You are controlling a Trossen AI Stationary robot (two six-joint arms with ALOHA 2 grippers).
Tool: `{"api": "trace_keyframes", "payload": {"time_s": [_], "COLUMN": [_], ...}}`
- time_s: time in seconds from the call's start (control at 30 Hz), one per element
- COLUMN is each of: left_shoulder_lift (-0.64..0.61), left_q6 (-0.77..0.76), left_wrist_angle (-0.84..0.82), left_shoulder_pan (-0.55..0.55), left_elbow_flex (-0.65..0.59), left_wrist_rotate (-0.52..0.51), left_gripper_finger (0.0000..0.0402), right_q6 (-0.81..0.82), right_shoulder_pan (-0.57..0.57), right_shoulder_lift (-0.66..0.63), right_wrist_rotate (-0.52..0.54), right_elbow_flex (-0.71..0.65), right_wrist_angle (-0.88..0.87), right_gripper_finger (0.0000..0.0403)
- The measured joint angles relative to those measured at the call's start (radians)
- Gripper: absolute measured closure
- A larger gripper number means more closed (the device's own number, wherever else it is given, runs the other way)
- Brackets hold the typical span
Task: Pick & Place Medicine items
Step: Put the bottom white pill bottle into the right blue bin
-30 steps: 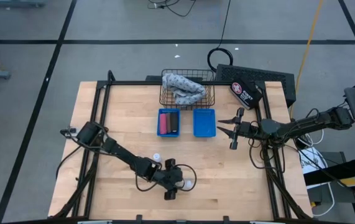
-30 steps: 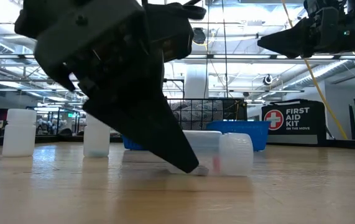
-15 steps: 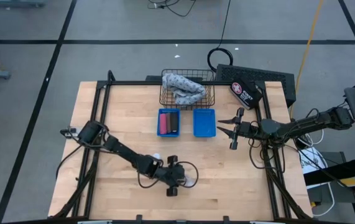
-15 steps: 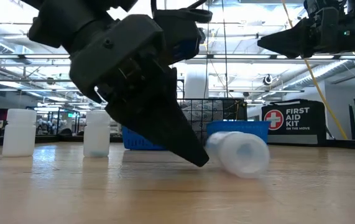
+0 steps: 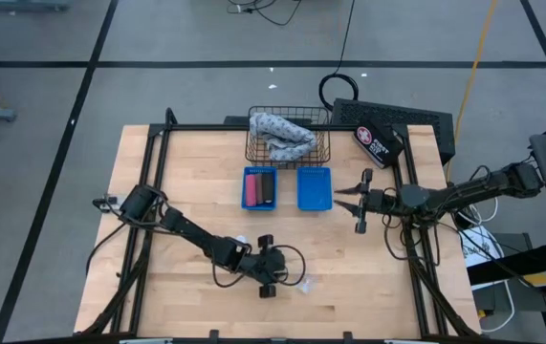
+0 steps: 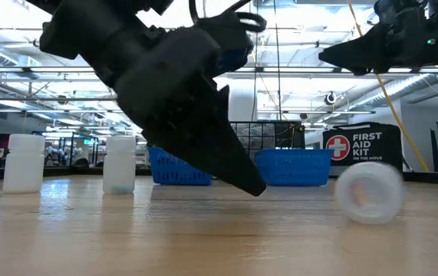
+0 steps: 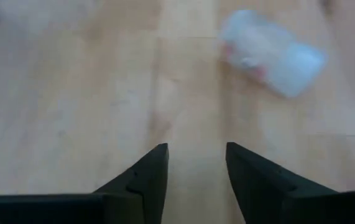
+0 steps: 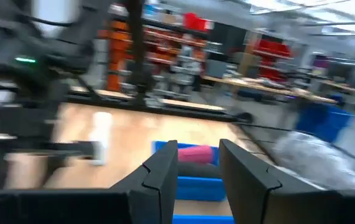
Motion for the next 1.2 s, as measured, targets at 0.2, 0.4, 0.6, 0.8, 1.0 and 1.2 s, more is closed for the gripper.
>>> {"api": "trace_keyframes", "payload": {"time_s": [0.2,0.4,0.6,0.8,1.0,1.2], "left_shoulder_lift": [0.0,0.0,0.0,0.0,0.0,0.0], "left_q6": [-0.002,-0.009,0.004,-0.017,-0.074,-0.078], "left_wrist_angle": [-0.027,-0.053,-0.052,-0.051,-0.039,0.022], "left_shoulder_pan": [0.041,0.094,0.136,0.18,0.207,0.212], "left_elbow_flex": [0.0,0.0,0.0,0.0,0.0,0.0], "left_wrist_rotate": [-0.029,-0.029,-0.027,-0.028,-0.029,-0.029], "left_gripper_finger": [0.0176,0.0138,0.0127,0.0128,0.0127,0.0124], "right_q6": [0.095,0.209,0.254,0.292,0.37,0.449], "right_shoulder_pan": [0.186,0.426,0.504,0.503,0.505,0.504], "right_shoulder_lift": [0.076,0.362,0.693,0.887,0.97,1.021], "right_wrist_rotate": [-0.047,0.059,0.058,0.052,-0.001,0.005], "right_elbow_flex": [0.108,0.315,0.49,0.555,0.576,0.575], "right_wrist_angle": [-0.122,-0.403,-0.466,-0.474,-0.417,-0.418], "right_gripper_finger": [0.0252,0.0164,0.0142,0.0158,0.017,0.0182]}}
